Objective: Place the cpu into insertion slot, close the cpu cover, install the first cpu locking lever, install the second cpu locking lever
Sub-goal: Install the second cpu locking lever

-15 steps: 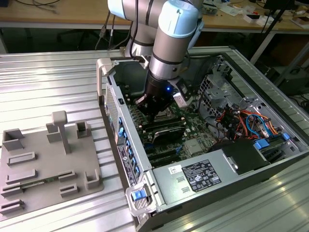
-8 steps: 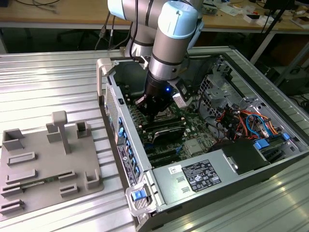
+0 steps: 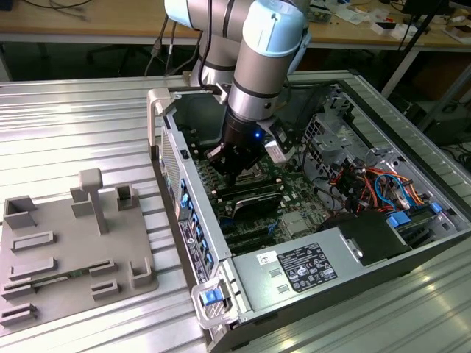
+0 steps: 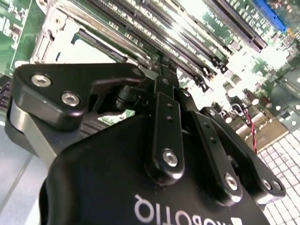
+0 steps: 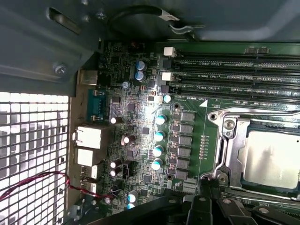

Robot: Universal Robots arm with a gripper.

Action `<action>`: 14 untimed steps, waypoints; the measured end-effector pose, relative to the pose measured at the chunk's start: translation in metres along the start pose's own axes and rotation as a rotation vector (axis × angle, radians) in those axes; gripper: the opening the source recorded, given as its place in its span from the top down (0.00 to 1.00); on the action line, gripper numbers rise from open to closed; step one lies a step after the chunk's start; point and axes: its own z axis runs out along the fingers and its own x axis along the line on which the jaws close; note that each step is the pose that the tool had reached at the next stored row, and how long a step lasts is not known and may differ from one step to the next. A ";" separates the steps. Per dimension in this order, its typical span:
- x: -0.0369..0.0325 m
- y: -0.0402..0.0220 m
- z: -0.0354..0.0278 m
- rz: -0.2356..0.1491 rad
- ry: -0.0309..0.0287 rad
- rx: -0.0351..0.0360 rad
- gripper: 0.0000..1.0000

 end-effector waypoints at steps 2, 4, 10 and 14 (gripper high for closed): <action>0.0000 0.0001 0.0000 0.000 -0.0003 -0.0004 0.89; 0.0000 0.0001 0.0000 0.000 -0.0003 -0.0003 0.89; 0.0000 0.0003 0.0005 -0.001 -0.0001 0.0000 0.89; -0.0001 0.0011 0.0025 -0.002 -0.0001 -0.0015 0.89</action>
